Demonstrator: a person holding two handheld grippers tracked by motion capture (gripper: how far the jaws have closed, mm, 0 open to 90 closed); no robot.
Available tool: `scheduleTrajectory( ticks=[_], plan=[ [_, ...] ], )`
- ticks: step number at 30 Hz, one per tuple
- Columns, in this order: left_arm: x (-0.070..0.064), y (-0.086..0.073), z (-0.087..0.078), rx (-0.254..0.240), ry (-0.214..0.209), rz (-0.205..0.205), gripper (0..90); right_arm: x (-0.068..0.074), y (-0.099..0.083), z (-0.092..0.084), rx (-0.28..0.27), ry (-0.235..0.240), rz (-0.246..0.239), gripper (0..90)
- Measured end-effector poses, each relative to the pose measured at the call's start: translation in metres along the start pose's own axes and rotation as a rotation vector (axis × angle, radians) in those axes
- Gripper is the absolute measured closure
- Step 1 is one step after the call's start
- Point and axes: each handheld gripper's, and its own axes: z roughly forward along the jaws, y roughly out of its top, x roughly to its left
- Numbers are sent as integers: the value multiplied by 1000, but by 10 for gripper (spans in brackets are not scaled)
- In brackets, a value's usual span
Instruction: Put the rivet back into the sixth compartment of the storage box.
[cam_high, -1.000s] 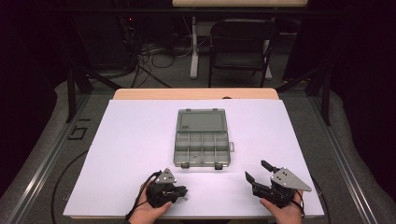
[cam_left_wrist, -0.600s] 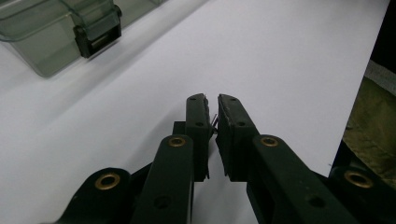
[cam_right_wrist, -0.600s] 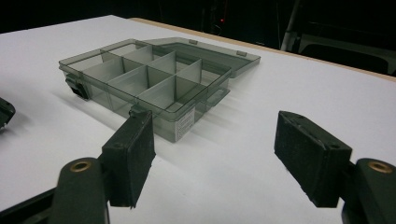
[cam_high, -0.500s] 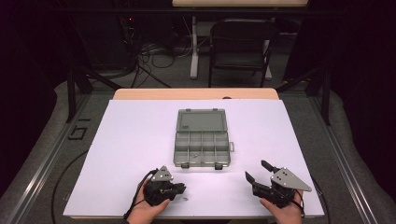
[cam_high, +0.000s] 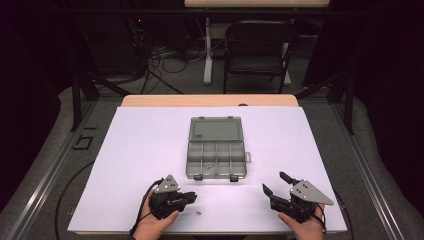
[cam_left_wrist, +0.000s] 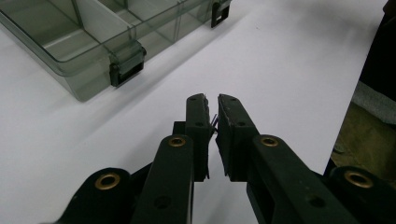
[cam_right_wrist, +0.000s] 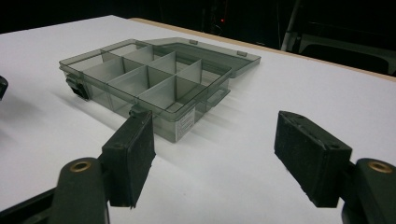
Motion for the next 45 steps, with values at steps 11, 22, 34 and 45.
scheduleTrajectory(
  ticks=[11,22,34,45],
  plan=[
    [4,2,-8,-38,18,-8,833,0,0,0,2,1,-2,286],
    [6,3,-12,-77,28,-22,833,0,0,0,-1,0,1,286],
    [12,17,-15,-125,51,-30,832,1,0,0,1,-1,-5,286],
    [16,39,-8,-155,41,-35,833,1,0,1,7,-3,-7,286]
  ],
)
